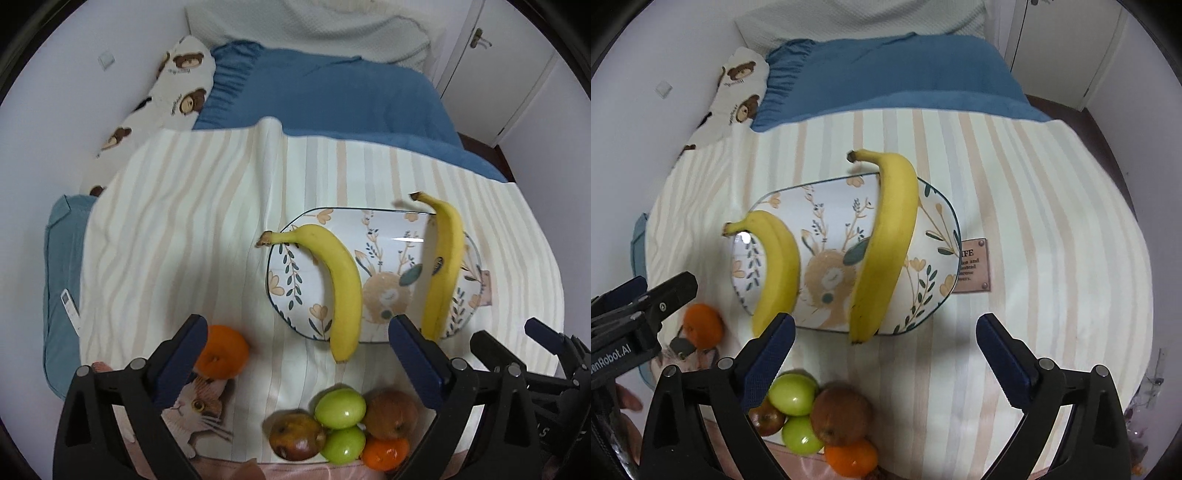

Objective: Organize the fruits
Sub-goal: 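Withdraw both tools and move them toward the apple and orange cluster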

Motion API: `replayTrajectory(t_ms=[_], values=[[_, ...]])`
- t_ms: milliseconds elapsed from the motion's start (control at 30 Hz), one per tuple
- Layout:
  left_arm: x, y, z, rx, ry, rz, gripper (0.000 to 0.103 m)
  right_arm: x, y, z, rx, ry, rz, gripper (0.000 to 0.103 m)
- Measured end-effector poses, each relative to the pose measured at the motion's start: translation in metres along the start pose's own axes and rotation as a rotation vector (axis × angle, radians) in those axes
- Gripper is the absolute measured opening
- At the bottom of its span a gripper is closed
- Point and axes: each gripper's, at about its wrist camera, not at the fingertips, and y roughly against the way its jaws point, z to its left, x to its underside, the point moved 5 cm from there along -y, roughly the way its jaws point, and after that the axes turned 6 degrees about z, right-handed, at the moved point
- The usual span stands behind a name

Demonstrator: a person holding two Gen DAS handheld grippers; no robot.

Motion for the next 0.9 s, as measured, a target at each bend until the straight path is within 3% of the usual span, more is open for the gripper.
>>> replayTrajectory(t_ms=[467, 900], values=[[0.055, 0.101, -0.006, -0.008, -0.042, -0.168, 0.1, 0.055, 0.116, 0.002, 0.019, 0.018, -0.207, 0.1], [0.086, 0.152, 0.002, 0.019, -0.029, -0.253, 0.1, 0.1, 0.189, 0.014, -0.046, 0.026, -0.297, 0.1]])
